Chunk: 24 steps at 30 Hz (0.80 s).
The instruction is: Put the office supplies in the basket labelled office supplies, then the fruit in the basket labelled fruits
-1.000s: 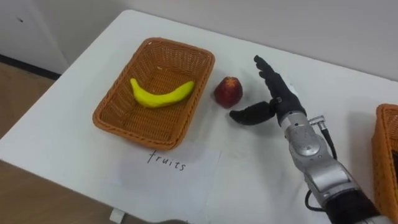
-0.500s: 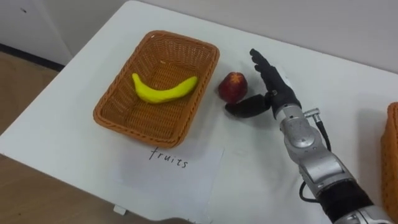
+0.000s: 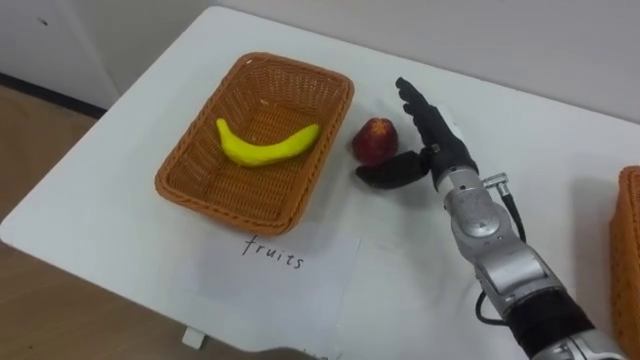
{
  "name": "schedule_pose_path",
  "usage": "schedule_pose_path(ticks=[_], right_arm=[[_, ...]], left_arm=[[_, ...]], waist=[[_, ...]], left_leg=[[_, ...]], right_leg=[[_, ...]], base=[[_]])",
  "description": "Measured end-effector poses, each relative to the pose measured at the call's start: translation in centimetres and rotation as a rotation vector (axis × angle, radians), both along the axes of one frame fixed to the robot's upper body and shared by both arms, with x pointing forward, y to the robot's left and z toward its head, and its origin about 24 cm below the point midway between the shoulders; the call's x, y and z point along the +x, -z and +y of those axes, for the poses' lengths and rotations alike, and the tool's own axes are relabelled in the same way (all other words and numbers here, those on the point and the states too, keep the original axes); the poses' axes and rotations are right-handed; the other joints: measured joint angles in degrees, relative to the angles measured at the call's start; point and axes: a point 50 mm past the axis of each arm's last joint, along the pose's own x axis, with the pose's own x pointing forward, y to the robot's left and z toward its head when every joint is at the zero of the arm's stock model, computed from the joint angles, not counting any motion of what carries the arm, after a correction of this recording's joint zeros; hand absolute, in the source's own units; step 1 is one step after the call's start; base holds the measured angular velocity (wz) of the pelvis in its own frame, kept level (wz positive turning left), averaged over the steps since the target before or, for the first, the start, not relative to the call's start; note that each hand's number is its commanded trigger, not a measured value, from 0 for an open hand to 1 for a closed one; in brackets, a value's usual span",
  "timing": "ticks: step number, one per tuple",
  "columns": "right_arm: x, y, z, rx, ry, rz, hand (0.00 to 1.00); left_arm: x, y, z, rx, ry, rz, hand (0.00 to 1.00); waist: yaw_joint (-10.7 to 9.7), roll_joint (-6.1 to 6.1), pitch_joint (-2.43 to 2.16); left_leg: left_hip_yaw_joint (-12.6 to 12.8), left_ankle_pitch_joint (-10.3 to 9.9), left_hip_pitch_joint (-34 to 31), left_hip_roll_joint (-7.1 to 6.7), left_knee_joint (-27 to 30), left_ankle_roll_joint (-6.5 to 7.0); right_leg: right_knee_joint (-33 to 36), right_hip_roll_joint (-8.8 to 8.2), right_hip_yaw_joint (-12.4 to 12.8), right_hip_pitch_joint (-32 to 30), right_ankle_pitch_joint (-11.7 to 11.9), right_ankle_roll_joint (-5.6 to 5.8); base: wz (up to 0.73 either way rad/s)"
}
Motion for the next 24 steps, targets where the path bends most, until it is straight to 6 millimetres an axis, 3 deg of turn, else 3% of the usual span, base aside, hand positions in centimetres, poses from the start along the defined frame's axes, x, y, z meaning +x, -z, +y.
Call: schedule_pose_path(ticks=[5,24], right_arm=[[0.03,-0.05,0.06,0.001,-0.001,-0.002,0.00],[0.03,0.11,0.01,-0.018,-0.006,0.004,0.00]], left_arm=[[0.01,0.05,-0.17,-0.003,0.014,0.004,0.00],[-0.31,0.11,-0.02,-0.010,-0.018,0.015,0.00]], waist=[[0.95,-0.12,0.04],[0.72,-0.87,0.47]], left_leg=[[0.03,0.02,0.06,-0.02,0.01,0.01],[-0.37,0.08,-0.54,-0.07,0.00,-0.05]], right_leg=[[-0.11,-0.03,0.00,-0.12,-0.02,0.03],[-0.10,-0.15,-1.76,-0.10,-0.01,0.02]], base=[[0.00],[0.02]])
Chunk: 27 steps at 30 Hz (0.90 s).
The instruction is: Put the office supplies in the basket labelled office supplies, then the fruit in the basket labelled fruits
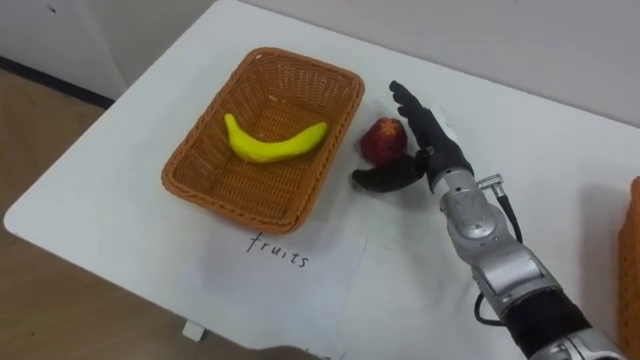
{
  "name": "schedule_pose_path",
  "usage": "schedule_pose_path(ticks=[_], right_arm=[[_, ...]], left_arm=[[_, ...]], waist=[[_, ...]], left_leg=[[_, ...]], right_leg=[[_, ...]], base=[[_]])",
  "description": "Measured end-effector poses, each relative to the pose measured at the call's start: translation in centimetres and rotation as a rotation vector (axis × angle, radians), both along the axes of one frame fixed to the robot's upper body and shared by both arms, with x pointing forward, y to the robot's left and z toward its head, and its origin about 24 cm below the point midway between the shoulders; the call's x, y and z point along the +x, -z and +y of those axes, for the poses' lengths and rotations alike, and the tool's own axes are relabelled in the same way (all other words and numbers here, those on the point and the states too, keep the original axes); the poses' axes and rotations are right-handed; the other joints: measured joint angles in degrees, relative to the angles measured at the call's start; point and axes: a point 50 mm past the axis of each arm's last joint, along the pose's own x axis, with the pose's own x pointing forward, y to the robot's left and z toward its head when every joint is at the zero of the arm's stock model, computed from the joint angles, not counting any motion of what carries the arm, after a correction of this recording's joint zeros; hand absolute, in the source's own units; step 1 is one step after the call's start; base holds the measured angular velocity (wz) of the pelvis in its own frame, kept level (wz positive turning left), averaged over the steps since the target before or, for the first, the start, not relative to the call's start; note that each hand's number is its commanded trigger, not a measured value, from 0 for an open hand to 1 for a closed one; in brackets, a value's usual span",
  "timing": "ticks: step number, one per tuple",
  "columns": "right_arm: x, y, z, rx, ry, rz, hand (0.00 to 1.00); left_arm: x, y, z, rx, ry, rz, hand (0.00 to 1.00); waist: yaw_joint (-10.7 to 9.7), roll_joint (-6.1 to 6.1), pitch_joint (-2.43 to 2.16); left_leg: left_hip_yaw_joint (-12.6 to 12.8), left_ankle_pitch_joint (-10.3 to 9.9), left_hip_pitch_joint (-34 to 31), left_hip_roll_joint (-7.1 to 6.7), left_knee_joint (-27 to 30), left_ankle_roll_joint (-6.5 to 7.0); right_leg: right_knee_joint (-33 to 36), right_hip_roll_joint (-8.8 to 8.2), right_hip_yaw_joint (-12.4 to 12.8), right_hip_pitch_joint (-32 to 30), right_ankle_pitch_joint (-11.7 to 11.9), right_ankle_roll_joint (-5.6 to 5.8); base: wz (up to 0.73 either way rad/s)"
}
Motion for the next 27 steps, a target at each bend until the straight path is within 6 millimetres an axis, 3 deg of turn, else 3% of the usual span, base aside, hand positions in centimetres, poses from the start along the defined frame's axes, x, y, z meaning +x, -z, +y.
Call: schedule_pose_path(ticks=[7,8,9,27], right_arm=[[0.0,0.0,-0.1,-0.002,-0.011,0.006,0.02],[0.0,0.0,-0.1,-0.003,-0.014,0.008,0.29],[0.0,0.0,-0.2,-0.007,-0.016,0.009,1.00],[0.9,-0.2,-1.5,-0.113,-0.033,0.015,1.00]], left_arm=[[0.0,0.0,0.0,0.000,0.000,-0.001,0.00],[0.0,0.0,0.0,0.000,0.000,-0.001,0.00],[0.1,0.0,0.0,0.001,0.000,-0.002,0.00],[0.2,0.1,0.2,0.010,-0.008,0.016,0.00]], waist=[[-0.11,0.02,-0.02],[-0.18,0.03,-0.02],[-0.21,0.03,-0.03],[0.12,0.19,-0.15]], left_leg=[[-0.38,0.00,-0.42,-0.04,0.04,0.00],[-0.58,0.00,-0.48,-0.07,0.05,0.00],[-0.83,0.00,-0.52,-0.10,0.06,0.00],[-0.95,0.01,0.38,-0.05,0.05,-0.01]], right_leg=[[-0.12,-0.01,-1.20,-0.15,0.00,0.00],[-0.11,-0.03,-1.43,-0.15,0.00,0.00],[-0.11,-0.03,-1.44,-0.14,0.00,0.00],[-0.10,0.00,-1.42,0.80,0.00,0.00]], base=[[0.05],[0.11],[0.09],[0.00]])
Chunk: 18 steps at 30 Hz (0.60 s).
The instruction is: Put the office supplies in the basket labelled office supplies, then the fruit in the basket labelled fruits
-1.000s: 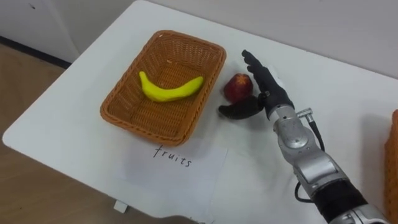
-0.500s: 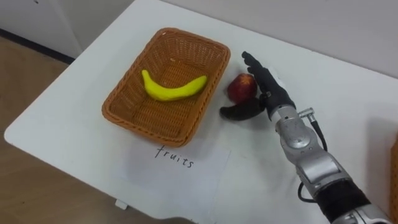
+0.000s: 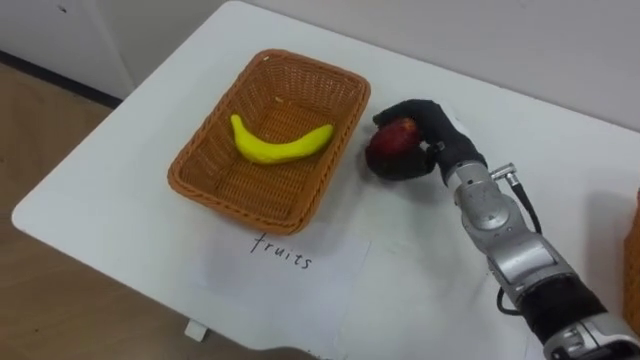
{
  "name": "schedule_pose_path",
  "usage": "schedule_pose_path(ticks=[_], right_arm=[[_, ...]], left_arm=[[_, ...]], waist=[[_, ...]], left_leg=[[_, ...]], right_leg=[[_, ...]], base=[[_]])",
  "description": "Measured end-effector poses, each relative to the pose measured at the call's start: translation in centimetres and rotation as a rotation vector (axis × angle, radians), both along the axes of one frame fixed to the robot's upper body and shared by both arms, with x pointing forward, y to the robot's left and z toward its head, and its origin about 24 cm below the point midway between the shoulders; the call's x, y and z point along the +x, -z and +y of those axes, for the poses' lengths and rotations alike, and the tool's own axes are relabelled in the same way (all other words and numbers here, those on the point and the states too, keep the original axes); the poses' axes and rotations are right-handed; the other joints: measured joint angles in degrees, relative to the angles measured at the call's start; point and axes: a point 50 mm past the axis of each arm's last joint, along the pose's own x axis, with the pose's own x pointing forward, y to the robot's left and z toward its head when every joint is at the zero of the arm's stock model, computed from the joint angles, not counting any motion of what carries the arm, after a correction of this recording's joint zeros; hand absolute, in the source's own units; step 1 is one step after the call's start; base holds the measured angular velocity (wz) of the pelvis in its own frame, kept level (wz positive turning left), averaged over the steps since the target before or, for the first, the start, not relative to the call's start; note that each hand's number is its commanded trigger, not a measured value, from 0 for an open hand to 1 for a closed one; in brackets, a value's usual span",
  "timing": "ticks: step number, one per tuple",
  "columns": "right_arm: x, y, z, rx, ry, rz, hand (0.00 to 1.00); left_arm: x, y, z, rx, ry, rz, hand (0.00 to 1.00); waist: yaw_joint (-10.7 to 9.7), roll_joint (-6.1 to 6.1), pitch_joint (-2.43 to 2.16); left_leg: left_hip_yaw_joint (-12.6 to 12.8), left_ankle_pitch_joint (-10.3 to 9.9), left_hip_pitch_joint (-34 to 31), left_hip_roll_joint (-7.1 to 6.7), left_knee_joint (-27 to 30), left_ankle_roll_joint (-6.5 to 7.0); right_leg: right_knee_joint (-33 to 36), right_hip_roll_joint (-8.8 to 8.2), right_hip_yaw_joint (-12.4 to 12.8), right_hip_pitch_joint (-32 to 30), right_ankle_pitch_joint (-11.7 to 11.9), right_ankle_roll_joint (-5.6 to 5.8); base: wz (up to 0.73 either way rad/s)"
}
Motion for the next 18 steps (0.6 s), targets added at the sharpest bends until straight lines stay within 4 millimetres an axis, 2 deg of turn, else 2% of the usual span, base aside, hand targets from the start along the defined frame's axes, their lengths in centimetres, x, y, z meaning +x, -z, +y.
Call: schedule_pose_path(ticks=[10,18], right_arm=[[-0.04,0.11,0.14,-0.001,-0.027,0.018,1.00],[-0.08,0.31,0.11,-0.010,-0.030,0.028,1.00]], left_arm=[[0.01,-0.01,0.04,-0.002,-0.019,-0.005,0.00],[-0.29,0.05,0.08,-0.003,-0.031,0.006,0.00]], waist=[[0.00,-0.07,-0.28],[-0.01,-0.06,-0.28]], left_leg=[[-0.05,0.01,0.13,-0.02,0.09,0.00],[0.44,0.01,0.15,-0.01,0.39,0.00]], right_leg=[[0.00,-0.04,0.05,0.00,0.00,0.00],[-0.01,-0.04,0.20,0.05,0.00,0.00]], base=[[0.00],[-0.01]])
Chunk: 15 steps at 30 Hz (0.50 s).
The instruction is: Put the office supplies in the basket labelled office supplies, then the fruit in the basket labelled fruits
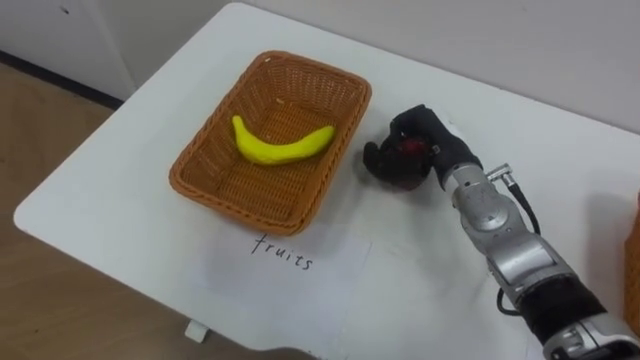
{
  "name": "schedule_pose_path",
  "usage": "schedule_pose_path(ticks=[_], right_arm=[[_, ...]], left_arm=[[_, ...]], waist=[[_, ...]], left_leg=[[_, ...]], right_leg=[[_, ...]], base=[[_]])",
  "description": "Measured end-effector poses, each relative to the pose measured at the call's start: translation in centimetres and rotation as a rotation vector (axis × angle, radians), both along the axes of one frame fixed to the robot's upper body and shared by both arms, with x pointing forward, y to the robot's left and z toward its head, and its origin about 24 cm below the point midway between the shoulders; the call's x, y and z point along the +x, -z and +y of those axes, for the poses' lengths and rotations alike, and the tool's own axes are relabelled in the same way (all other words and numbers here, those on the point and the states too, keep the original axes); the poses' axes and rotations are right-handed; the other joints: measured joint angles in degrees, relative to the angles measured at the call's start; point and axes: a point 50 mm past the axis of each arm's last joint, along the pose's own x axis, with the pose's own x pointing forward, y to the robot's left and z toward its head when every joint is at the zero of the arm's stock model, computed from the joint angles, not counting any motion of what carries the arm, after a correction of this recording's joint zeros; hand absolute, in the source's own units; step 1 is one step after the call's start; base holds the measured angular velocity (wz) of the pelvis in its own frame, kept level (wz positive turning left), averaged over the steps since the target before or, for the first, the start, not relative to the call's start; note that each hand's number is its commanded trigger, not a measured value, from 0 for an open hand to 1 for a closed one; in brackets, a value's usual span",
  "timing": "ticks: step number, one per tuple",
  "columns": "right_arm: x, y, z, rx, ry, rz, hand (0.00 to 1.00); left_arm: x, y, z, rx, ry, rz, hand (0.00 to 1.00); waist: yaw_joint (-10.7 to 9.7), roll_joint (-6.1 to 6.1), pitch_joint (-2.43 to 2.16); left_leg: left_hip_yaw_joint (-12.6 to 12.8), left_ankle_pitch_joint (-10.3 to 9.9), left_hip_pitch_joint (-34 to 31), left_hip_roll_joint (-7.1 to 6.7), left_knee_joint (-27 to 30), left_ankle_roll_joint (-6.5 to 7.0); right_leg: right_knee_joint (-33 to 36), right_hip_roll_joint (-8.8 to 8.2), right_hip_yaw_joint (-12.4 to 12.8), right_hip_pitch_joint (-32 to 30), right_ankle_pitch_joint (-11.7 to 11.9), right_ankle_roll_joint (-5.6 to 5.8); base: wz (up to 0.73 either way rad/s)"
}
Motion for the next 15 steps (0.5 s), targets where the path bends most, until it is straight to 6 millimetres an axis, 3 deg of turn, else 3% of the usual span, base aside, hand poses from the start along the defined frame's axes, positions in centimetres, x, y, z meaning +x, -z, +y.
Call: schedule_pose_path(ticks=[15], right_arm=[[-0.9,1.3,-0.3,-0.025,-0.020,0.059,1.00]], left_arm=[[0.3,-0.3,0.8,0.012,-0.036,-0.027,0.00]], waist=[[-1.49,-0.68,-0.53]], left_leg=[[0.94,0.01,2.32,0.08,-0.22,-0.02]], right_leg=[[-0.03,0.02,1.27,1.82,-0.01,0.02]], base=[[-0.03]])
